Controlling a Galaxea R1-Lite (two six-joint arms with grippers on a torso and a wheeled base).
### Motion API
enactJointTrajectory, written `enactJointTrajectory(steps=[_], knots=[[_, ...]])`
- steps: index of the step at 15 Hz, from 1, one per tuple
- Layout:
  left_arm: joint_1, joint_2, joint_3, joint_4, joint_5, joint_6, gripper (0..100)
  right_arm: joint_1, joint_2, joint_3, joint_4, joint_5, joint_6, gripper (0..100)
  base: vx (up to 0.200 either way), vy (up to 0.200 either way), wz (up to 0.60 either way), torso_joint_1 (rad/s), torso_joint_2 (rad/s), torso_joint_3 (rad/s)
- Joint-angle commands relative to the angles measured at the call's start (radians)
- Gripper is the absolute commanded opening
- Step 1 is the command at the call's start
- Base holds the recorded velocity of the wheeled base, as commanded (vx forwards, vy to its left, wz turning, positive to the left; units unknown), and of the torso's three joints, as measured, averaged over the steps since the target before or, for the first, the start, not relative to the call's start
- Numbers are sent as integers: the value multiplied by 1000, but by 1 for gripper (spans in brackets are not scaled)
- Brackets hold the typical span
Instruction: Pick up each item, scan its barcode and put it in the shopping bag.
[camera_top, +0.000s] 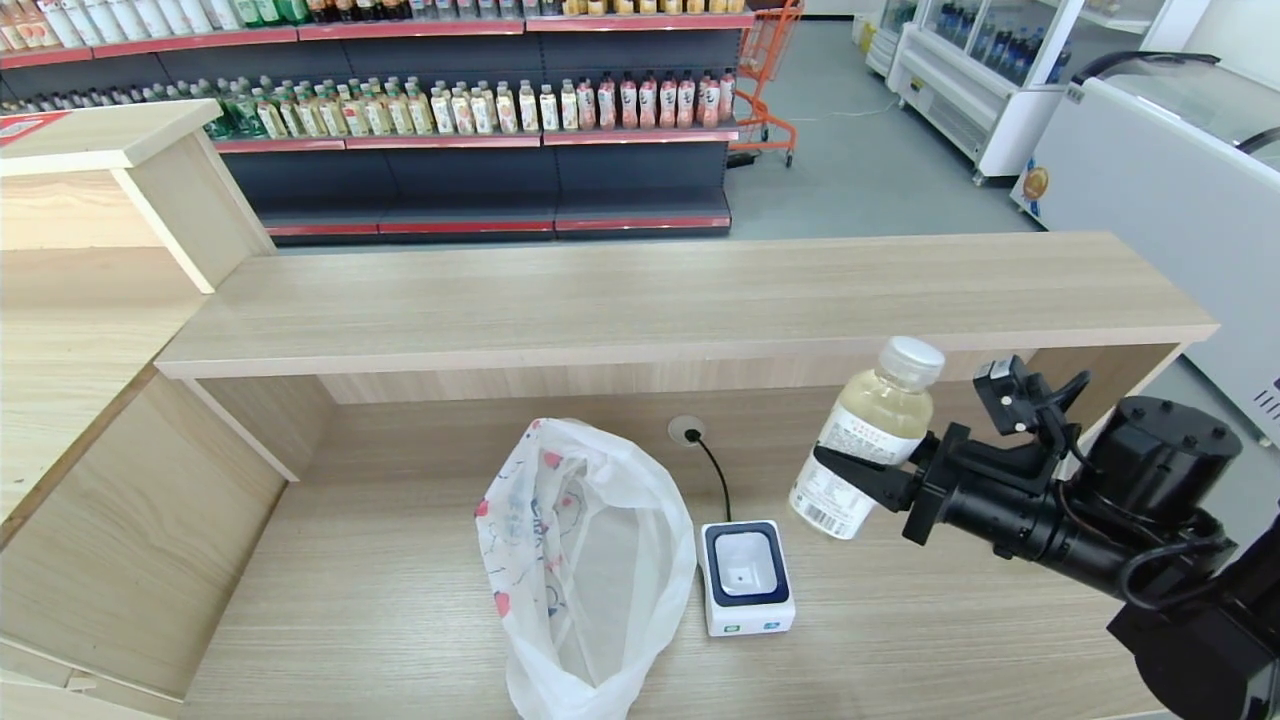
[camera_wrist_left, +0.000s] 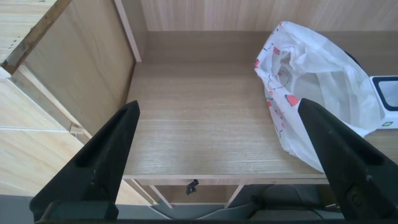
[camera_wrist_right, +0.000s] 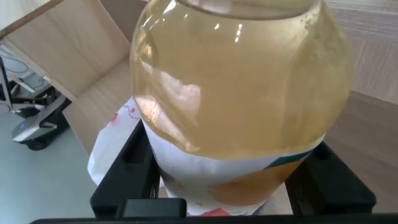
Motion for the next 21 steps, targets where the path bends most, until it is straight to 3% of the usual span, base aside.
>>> enactJointTrajectory(steps=[1,7,13,16,21], knots=[[0,0,0,0,0,0,100,29,2,4,0,-2,1,0,0,0,0,0,0,0],[0,0,0,0,0,1,100,72,5,-7,54,-2,1,0,0,0,0,0,0,0],[0,0,0,0,0,0,100,143,29,-44,128,-20,25,0,0,167,0,4,-1,3],[0,0,0,0,0,0,100,169,111,-61,102,-39,24,0,0,0,0,0,0,0],[0,0,0,0,0,0,100,235,329,-199,16,-40,16,0,0,0,0,0,0,0]])
